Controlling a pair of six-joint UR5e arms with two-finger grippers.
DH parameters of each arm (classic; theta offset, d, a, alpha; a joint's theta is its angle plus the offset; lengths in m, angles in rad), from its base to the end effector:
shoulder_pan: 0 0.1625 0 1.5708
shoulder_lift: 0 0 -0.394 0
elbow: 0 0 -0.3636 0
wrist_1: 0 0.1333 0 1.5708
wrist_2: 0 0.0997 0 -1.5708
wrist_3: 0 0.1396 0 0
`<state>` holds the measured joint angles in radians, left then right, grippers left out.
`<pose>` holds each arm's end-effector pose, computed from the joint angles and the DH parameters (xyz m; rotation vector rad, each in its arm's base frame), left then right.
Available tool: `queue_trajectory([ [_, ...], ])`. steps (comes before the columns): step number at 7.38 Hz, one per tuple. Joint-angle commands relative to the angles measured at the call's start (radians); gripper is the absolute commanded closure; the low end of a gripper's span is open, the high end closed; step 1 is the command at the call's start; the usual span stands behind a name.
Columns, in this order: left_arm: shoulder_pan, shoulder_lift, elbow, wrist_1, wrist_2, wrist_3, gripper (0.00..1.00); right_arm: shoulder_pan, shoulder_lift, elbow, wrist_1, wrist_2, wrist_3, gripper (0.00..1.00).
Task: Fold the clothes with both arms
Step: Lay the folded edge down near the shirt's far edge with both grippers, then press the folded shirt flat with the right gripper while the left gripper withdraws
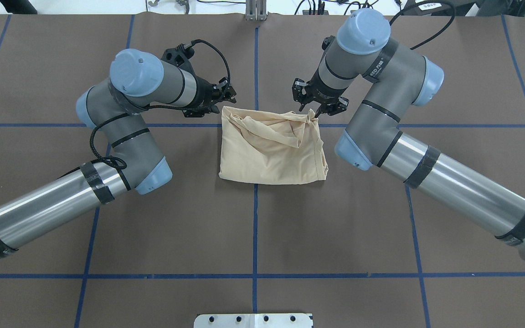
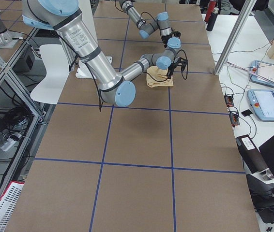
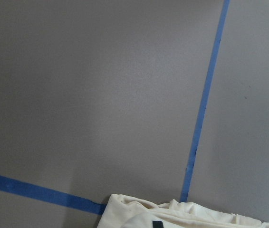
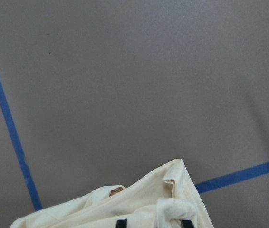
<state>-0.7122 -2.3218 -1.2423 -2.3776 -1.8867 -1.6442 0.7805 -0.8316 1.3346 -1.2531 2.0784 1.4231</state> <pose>0.5157 -0.5640 0.2519 0.1228 1.2556 -0.4862 -0.4806 -0.5681 0.2886 -0.0690 -0.9362 0.3779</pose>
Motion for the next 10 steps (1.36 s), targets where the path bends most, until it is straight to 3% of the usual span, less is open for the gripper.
queue_trajectory([
  [1, -0.055, 0.005, -0.003, 0.038, -0.053, 0.012, 0.01, 0.013, 0.046, 0.003, 0.0, 0.005, -0.009, 0.0],
  [4, -0.107, 0.163, -0.185, 0.095, -0.121, 0.114, 0.01, -0.05, 0.068, 0.096, -0.035, 0.0, -0.053, 0.01],
  [6, -0.159, 0.196, -0.27, 0.196, -0.163, 0.193, 0.01, -0.197, 0.074, 0.21, -0.257, -0.143, -0.041, 0.01],
  [8, -0.161, 0.214, -0.276, 0.201, -0.163, 0.222, 0.01, -0.253, 0.084, 0.155, -0.275, -0.188, -0.047, 0.01],
  [10, -0.184, 0.214, -0.279, 0.201, -0.182, 0.222, 0.01, -0.25, 0.143, 0.021, -0.247, -0.193, -0.068, 0.02],
])
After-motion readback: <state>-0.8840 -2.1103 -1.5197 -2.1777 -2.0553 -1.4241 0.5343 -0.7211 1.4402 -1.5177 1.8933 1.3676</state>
